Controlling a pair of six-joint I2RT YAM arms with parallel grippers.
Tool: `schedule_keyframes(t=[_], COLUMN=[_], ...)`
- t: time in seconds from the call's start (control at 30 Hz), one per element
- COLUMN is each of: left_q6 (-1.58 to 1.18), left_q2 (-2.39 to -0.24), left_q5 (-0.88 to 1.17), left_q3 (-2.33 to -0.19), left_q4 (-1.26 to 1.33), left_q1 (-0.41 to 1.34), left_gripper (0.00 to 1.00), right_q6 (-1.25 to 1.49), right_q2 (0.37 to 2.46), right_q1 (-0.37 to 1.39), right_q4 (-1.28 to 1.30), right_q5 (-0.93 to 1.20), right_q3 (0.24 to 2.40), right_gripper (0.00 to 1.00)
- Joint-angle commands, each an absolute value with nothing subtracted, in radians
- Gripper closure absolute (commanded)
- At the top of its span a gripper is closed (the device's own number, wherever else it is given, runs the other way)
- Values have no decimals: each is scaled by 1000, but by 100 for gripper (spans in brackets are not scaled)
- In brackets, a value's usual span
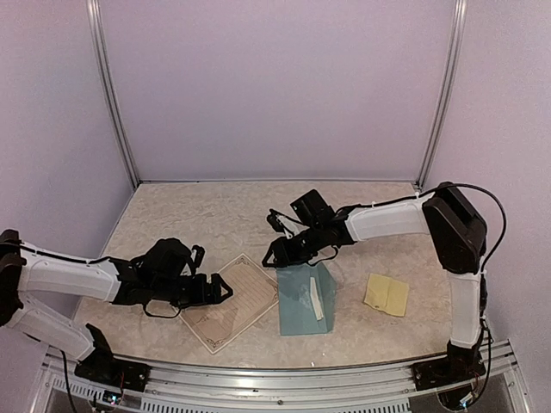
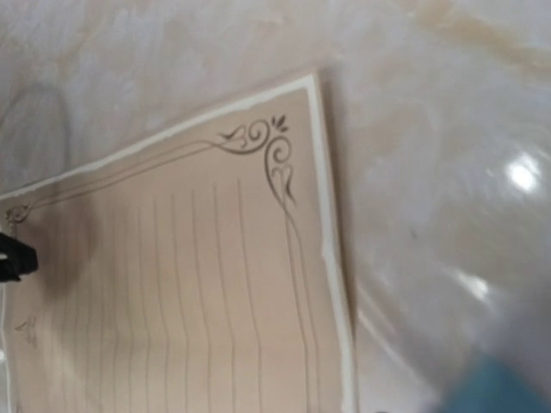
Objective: Place the letter into the envelope and seal it
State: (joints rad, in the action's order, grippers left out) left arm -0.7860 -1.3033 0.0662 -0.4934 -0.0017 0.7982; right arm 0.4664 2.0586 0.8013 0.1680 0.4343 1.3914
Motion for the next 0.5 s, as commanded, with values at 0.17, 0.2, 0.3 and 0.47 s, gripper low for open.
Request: schedule_keyframes(t=[0.17, 0.2, 0.3, 0.47], left_q6=[-790, -792, -797, -798], left_q2=[-1365, -1370, -1378, -1389], left_q5=[74, 75, 74, 71], left_q3=[-425, -417, -395, -380], left_q4=[102, 110, 129, 142], left_q1=[774, 772, 769, 765], left_gripper=[5, 5, 5, 5], right_q6=[455, 455, 459, 469], right_q2=[2210, 2221, 2255, 2301], right_q1=[813, 813, 813, 814], right_q4=[194, 197, 203, 221], right_q5=[491, 491, 492, 484], right_q3=[1532, 1543, 1577, 1621], right_gripper=[57, 57, 56, 57])
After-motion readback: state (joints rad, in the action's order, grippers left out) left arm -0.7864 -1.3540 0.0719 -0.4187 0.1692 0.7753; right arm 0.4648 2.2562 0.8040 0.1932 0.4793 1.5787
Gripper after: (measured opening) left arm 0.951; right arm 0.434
